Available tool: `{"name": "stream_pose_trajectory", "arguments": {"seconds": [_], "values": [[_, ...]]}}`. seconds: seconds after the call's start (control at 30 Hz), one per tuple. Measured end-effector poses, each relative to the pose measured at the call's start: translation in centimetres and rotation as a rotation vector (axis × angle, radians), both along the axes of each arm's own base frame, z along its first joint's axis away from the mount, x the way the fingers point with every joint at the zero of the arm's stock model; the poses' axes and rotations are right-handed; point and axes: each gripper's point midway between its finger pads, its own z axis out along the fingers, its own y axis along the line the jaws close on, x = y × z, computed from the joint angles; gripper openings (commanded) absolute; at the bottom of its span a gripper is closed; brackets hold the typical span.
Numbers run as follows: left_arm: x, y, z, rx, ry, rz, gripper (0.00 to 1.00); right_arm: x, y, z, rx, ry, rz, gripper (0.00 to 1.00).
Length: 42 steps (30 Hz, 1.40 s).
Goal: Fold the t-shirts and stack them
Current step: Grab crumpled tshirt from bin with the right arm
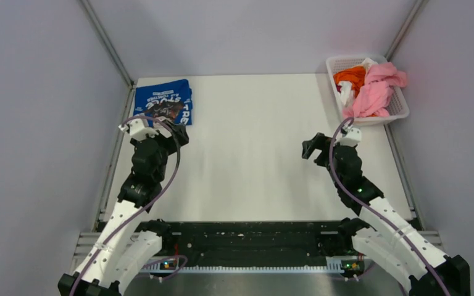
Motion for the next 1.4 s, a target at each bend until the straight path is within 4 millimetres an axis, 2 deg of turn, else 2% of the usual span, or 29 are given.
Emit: {"name": "stream_pose_trajectory", "arguments": {"seconds": [0.1, 0.2, 0.3, 0.37, 0.43, 0.53, 0.63, 0.73, 0.83, 0.9, 1.0, 1.07, 1.1, 1.13, 1.2, 1.23, 1.33, 1.4], "values": [[-0.3, 0.1, 0.2, -0.002, -0.007, 0.0, 0.99, 0.0, -0.1, 0.0, -0.013, 0.031, -0.005, 0.99], [-0.3, 0.1, 0.2, -0.002, -0.005, 0.0, 0.99, 0.8, 0.1, 1.4, -0.035, 0.044, -0.011, 0.99], [-0.3, 0.1, -0.1, 0.001, 0.004, -0.001, 0.99, 2.7, -0.2, 4.3, -0.082, 0.035, -0.055, 0.99], [-0.2, 0.0, -0.4, 0.005, 0.015, -0.001, 0.99, 4.8, -0.8, 7.1, -0.105, 0.031, -0.092, 0.99], [-0.1, 0.0, -0.9, 0.01, 0.031, 0.0, 0.99, 7.6, -2.7, 10.1, -0.104, 0.014, -0.151, 0.99], [0.1, 0.0, -1.4, 0.017, 0.051, 0.001, 0.99, 11.1, -8.1, 12.1, -0.13, 0.025, -0.294, 0.97], [0.2, 0.1, -1.7, 0.023, 0.061, 0.007, 0.99, 14.4, -13.3, 11.0, -0.174, 0.111, -0.41, 0.93], [0.3, 0.2, -1.9, 0.028, 0.067, 0.015, 0.99, 16.8, -17.0, 7.4, -0.206, 0.242, -0.467, 0.88], [0.4, 0.3, -2.1, 0.035, 0.074, 0.022, 0.99, 18.0, -19.3, 3.3, -0.219, 0.378, -0.485, 0.84], [0.5, 0.4, -2.3, 0.038, 0.08, 0.024, 0.99, 18.7, -20.5, 1.4, -0.221, 0.438, -0.496, 0.8], [0.6, 0.3, -2.6, 0.044, 0.089, 0.024, 0.99, 20.1, -21.5, -0.8, -0.216, 0.496, -0.499, 0.69], [0.6, 0.3, -2.7, 0.045, 0.093, 0.024, 0.99, 20.8, -21.9, -1.7, -0.214, 0.517, -0.497, 0.48], [0.6, 0.3, -2.7, 0.046, 0.093, 0.024, 0.99, 20.9, -22.0, -2.1, -0.213, 0.528, -0.496, 0.33], [0.6, 0.3, -2.7, 0.046, 0.094, 0.025, 0.99, 20.9, -22.1, -2.5, -0.207, 0.538, -0.498, 0.25], [0.6, 0.4, -2.7, 0.049, 0.093, 0.027, 0.99, 20.8, -22.1, -2.7, -0.205, 0.548, -0.5, 0.04], [0.6, 0.4, -2.7, 0.049, 0.093, 0.027, 0.99, 20.7, -22.2, -2.7, -0.206, 0.551, -0.502, 0.0], [0.6, 0.4, -2.7, 0.049, 0.093, 0.027, 0.99, 20.7, -22.4, -2.2, -0.206, 0.539, -0.524, 0.0], [0.6, 0.4, -2.7, 0.049, 0.093, 0.027, 0.99, 20.6, -22.5, -1.1, -0.21, 0.519, -0.532, 0.0]]}}
